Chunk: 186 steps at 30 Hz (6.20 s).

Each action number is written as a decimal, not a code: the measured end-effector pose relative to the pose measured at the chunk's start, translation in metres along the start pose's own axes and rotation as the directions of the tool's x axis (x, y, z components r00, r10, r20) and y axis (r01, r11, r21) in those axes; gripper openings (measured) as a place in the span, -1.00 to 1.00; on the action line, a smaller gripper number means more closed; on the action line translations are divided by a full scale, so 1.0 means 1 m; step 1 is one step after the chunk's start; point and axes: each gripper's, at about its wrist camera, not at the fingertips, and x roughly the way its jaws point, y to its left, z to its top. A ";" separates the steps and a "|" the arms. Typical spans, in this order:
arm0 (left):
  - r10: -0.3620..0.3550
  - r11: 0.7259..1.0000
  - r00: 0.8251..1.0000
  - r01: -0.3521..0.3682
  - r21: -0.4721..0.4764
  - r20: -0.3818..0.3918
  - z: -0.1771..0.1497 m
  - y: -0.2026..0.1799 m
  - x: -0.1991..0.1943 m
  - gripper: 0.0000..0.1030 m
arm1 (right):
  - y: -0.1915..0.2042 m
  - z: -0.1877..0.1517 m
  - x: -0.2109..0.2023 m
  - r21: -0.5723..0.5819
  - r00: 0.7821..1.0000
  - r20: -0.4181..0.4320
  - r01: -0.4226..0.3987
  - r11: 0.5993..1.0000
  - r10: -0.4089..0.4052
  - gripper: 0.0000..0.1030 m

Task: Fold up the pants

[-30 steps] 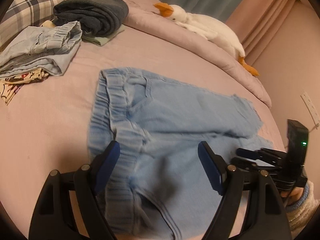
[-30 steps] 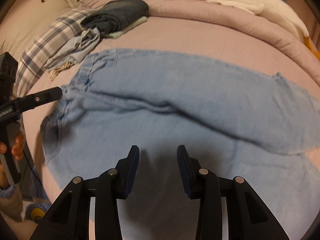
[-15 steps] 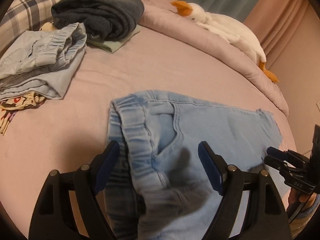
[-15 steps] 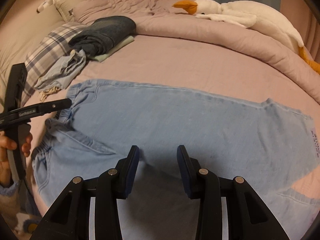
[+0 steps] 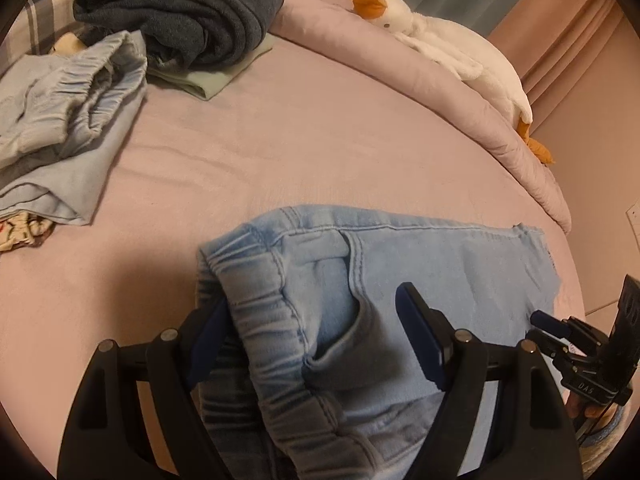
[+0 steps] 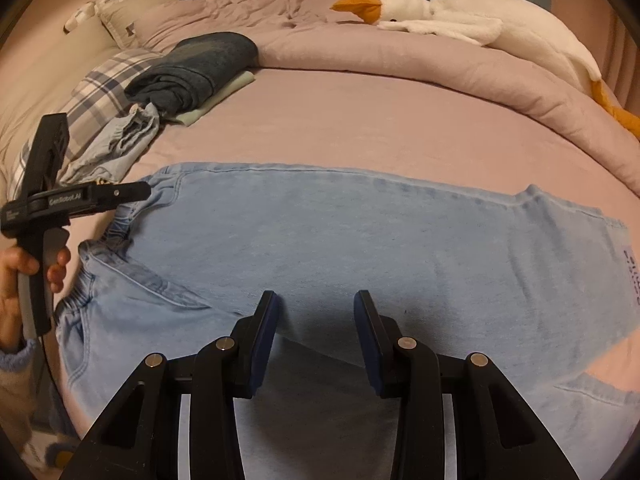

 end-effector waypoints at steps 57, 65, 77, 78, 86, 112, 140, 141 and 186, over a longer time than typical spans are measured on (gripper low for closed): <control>-0.200 0.974 0.955 0.170 0.149 0.219 -0.073 -0.014 -0.136 -0.68 | 0.055 0.004 -0.087 -0.572 0.985 0.160 0.143 0.808 -0.061 -0.84; -0.293 0.918 0.925 0.343 -0.199 0.242 -0.148 0.040 -0.169 -0.55 | 0.062 -0.053 -0.085 -0.571 0.992 0.107 0.115 0.813 -0.065 -0.84; -0.434 0.757 0.872 0.490 -0.433 0.227 -0.173 0.008 -0.136 0.46 | 0.063 -0.077 -0.084 -0.505 0.987 0.140 0.137 0.852 -0.076 -0.84; -0.433 0.756 0.873 0.488 -0.436 0.226 -0.174 0.007 -0.136 0.46 | 0.063 -0.077 -0.086 -0.487 0.986 0.151 0.139 0.862 -0.073 -0.84; -0.446 0.727 0.870 0.489 -0.482 0.209 -0.177 0.018 -0.130 0.46 | 0.061 -0.067 -0.092 -0.443 0.982 0.180 0.134 0.886 -0.059 -0.84; -0.141 0.898 0.985 0.168 -0.406 0.094 -0.174 0.039 -0.127 0.13 | 0.084 -0.125 -0.060 -0.589 0.999 0.000 0.036 0.807 -0.044 -0.77; -0.188 0.921 0.965 0.238 0.308 -0.185 -0.156 -0.192 -0.019 0.35 | -0.155 -0.068 -0.081 0.477 0.992 0.110 -0.111 0.872 0.066 -0.23; -0.183 0.917 0.963 0.240 0.318 -0.199 -0.156 -0.199 -0.011 0.35 | -0.160 -0.061 -0.075 0.495 0.992 0.107 -0.106 0.863 0.060 -0.21; -0.023 0.816 0.988 0.107 0.567 -0.153 -0.175 -0.231 0.019 -0.41 | -0.193 -0.190 -0.214 0.759 0.918 0.334 -0.127 0.638 -0.214 -0.83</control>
